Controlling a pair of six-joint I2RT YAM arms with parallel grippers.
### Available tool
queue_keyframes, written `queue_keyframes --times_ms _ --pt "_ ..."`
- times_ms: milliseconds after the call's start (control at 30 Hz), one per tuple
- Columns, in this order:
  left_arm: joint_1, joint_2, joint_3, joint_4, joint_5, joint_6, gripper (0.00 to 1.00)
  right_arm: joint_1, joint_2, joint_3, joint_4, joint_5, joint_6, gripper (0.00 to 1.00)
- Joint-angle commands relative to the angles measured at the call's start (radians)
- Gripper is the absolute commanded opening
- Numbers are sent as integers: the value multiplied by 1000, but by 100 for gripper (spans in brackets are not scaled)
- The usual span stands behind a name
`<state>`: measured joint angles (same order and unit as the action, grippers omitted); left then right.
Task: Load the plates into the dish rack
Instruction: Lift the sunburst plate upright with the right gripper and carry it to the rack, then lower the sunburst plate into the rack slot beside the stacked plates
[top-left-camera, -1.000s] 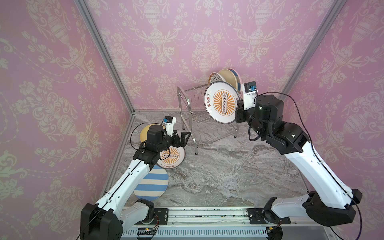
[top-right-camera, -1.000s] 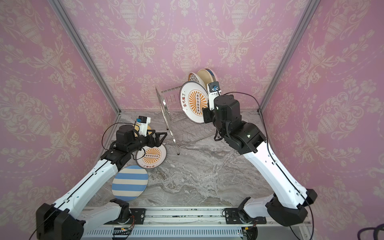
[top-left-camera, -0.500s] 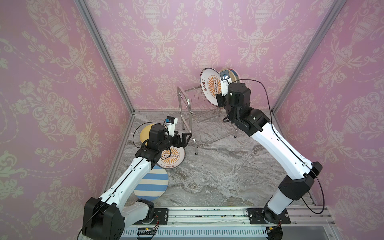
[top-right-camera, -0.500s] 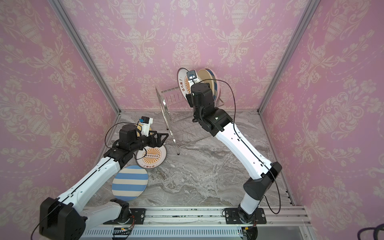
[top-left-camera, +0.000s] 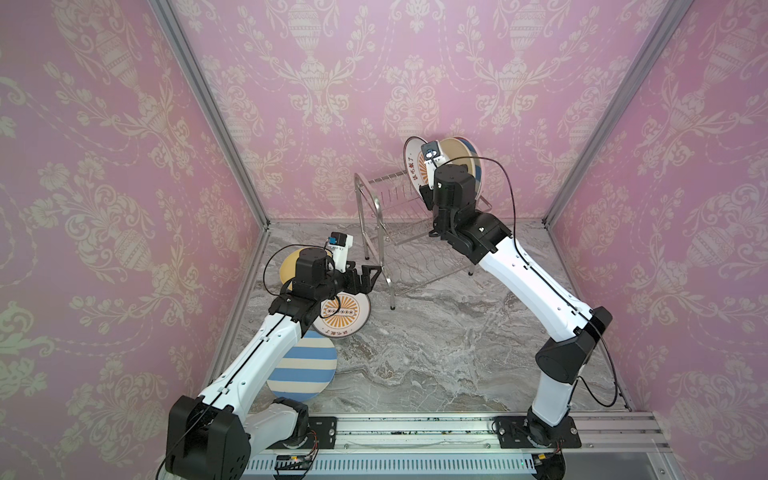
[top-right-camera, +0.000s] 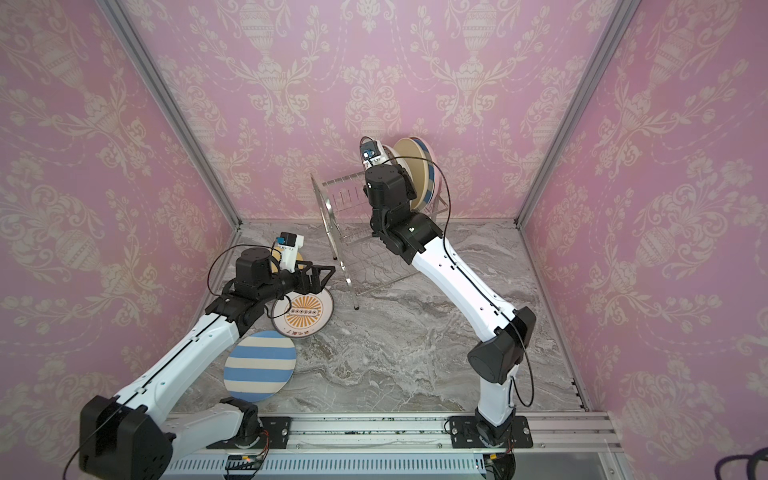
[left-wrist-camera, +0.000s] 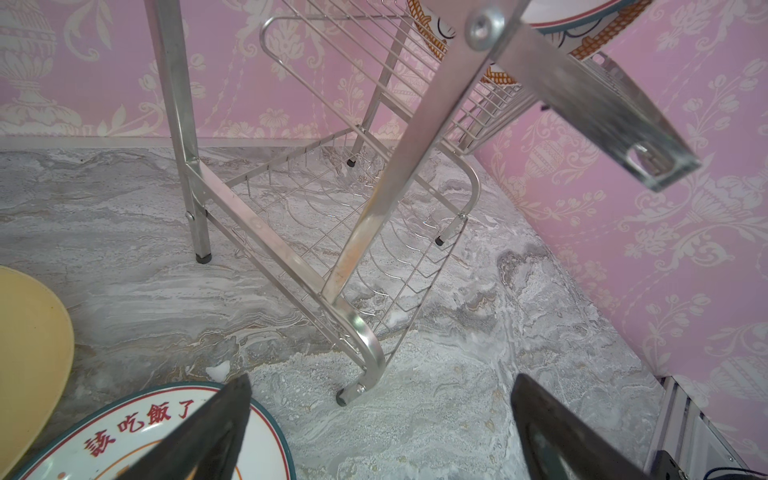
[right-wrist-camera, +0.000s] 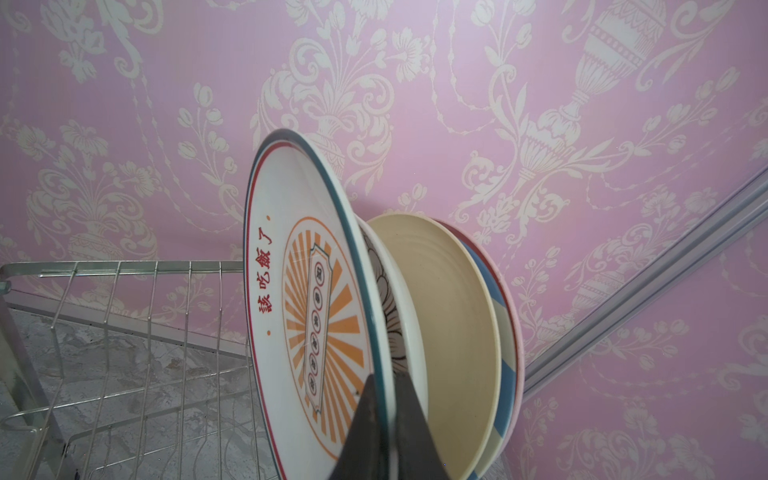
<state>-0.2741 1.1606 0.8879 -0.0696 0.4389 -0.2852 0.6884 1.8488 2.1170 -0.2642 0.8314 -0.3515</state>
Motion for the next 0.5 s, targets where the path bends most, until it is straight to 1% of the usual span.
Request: queue_keyframes --times_ms 0,467 --pt "12 1 17 -6 27 24 99 -4 6 52 80 42 -23 0" --pt "26 4 13 -5 47 22 99 -17 47 73 59 53 -2 0"
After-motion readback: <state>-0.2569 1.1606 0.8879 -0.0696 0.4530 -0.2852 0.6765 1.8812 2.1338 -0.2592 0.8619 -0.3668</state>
